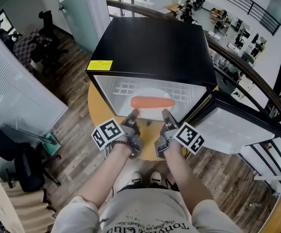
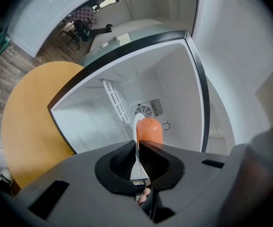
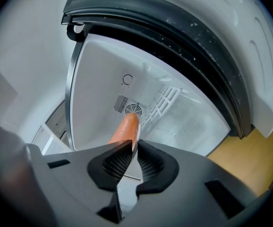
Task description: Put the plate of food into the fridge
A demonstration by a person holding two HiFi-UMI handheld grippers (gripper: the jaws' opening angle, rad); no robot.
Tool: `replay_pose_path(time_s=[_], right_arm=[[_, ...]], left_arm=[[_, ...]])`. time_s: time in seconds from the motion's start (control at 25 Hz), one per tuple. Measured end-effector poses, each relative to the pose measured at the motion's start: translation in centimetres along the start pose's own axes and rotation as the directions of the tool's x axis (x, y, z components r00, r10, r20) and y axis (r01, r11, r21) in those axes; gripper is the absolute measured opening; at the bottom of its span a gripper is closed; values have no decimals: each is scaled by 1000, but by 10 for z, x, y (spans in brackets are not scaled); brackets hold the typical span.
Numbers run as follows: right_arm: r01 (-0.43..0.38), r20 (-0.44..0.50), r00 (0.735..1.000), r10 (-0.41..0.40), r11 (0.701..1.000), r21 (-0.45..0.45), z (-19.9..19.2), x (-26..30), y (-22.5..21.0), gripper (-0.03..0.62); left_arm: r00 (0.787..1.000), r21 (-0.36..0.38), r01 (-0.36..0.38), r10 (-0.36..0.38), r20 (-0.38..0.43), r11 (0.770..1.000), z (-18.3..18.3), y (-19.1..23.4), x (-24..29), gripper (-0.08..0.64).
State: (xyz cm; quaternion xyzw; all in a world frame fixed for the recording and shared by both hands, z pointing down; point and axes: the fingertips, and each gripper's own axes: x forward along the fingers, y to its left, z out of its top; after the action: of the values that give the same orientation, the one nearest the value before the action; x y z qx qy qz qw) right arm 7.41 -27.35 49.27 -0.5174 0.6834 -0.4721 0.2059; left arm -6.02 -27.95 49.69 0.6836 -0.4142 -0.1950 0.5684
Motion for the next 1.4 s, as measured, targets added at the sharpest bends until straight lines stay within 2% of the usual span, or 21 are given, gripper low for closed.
replay_pose_path(time_s=[0.72, 1.4], right_arm=[[52, 20, 998, -52, 999, -4, 19, 41, -15, 51], [66, 23, 998, -66, 998, -9, 30, 66, -21, 54]], left_arm=[[1000, -3, -27, 27, -4, 1000, 20, 11, 43, 40], [999, -15, -38, 37, -16, 999, 36, 15, 70, 40]])
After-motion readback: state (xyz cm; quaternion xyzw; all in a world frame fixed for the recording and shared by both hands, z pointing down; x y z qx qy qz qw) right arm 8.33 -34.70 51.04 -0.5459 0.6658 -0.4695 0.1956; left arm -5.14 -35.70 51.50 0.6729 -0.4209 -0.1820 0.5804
